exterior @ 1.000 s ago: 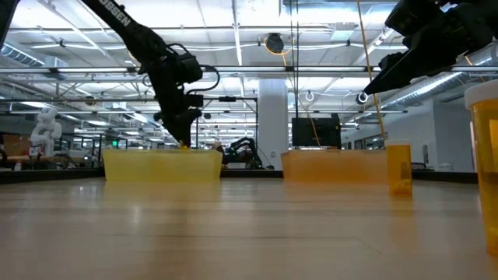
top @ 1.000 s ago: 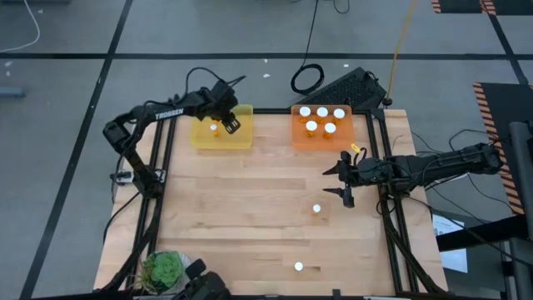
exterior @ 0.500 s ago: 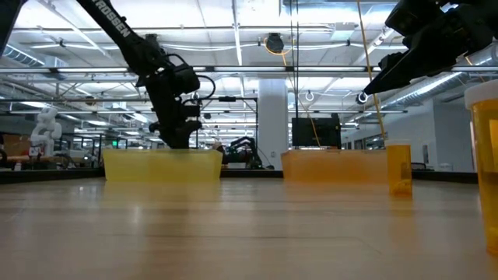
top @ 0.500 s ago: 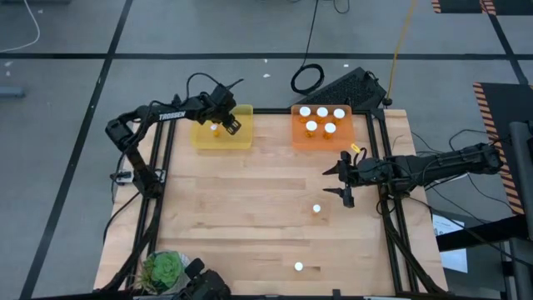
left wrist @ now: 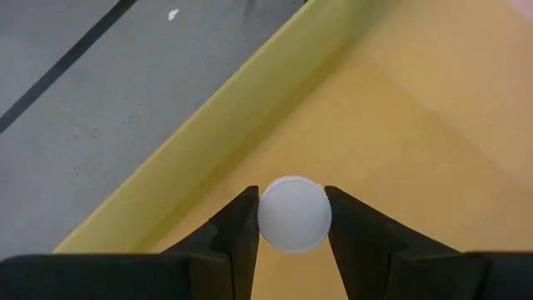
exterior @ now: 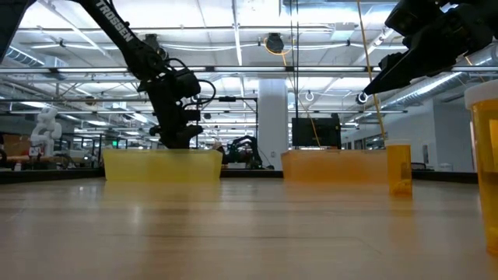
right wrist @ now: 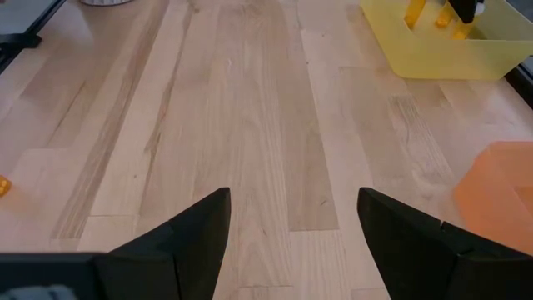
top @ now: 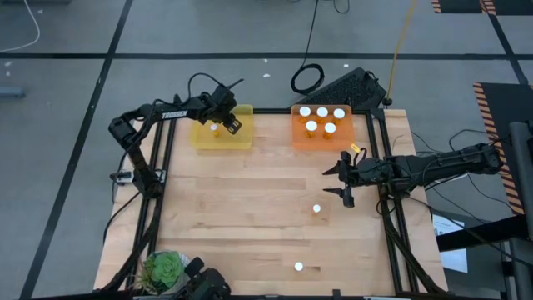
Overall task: Pick and place medicine bottles into bin by pill shape (circle, oval)
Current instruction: Put the small yellow pill bottle into the transparent yellow bin
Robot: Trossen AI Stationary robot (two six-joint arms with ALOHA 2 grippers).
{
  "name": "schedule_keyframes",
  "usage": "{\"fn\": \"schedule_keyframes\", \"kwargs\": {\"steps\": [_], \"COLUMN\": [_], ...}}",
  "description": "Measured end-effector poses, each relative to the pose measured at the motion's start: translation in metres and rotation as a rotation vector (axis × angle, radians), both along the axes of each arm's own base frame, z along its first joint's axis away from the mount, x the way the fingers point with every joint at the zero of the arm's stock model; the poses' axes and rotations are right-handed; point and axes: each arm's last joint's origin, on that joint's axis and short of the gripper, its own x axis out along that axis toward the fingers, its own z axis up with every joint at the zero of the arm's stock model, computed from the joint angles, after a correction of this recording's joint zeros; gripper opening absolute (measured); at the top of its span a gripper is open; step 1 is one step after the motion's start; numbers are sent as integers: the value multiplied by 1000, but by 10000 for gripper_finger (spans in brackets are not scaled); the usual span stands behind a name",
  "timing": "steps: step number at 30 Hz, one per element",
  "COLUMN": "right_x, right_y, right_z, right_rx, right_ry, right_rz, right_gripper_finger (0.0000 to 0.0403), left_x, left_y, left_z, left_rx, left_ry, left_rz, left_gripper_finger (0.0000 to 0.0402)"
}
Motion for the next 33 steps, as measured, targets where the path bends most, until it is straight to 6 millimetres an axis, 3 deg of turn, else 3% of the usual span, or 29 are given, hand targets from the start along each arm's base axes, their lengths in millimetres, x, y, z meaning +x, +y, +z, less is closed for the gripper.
{"fn": "schedule_keyframes", "kwargs": {"steps": [4, 13, 17, 26, 33], "right_x": [0, 0, 0, 0, 0], "right_y": [0, 0, 0, 0, 0], "right_z": [0, 0, 0, 0, 0], "right_rx": [0, 0, 0, 3, 3], "right_ry": [0, 0, 0, 0, 0], "right_rz": [0, 0, 0, -1, -1], "right_gripper_finger": [255, 255, 255, 255, 255], "left_x": [-1, -1, -1, -11, -23], "left_y": [0, 0, -4, -15, -51], "left_z": [-1, 0, 4, 45, 93], "left_rx": [-8, -3, 7, 84, 147], "left_ry": [6, 4, 11, -43, -86], "left_rz": [3, 14, 16, 33, -18], "left_gripper_finger": [152, 238, 253, 255, 255]}}
